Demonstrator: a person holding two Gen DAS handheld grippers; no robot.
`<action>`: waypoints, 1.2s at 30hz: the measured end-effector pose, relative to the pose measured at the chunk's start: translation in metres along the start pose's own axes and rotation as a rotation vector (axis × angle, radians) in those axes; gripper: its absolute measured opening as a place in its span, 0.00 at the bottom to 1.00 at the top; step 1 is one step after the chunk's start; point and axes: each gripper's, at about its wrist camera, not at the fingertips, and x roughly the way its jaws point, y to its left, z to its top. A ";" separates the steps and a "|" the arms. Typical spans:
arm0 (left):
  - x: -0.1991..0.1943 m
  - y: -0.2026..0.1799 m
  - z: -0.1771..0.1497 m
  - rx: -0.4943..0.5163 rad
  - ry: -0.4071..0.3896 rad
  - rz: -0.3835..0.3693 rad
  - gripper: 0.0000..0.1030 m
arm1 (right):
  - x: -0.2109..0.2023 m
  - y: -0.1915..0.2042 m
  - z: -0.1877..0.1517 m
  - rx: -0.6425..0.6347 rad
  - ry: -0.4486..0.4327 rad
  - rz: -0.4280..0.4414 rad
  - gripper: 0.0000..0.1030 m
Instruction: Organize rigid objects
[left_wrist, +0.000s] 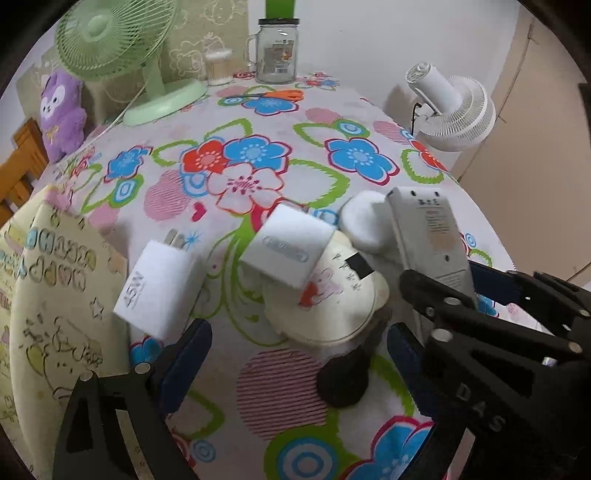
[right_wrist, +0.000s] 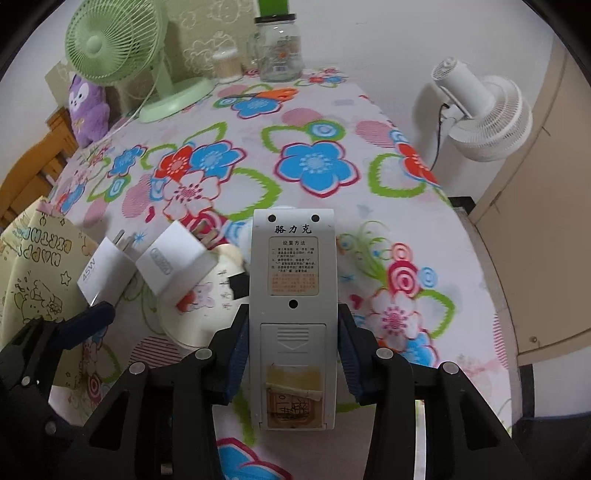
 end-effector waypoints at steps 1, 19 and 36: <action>0.001 -0.002 0.001 0.006 -0.003 0.001 0.94 | -0.002 -0.003 -0.001 0.006 -0.004 -0.004 0.45; 0.023 -0.001 0.030 0.015 -0.016 0.025 0.68 | 0.003 -0.029 0.017 0.071 -0.022 -0.018 0.45; 0.027 -0.001 0.040 0.032 -0.075 0.055 0.64 | 0.005 -0.027 0.027 0.076 -0.031 -0.025 0.45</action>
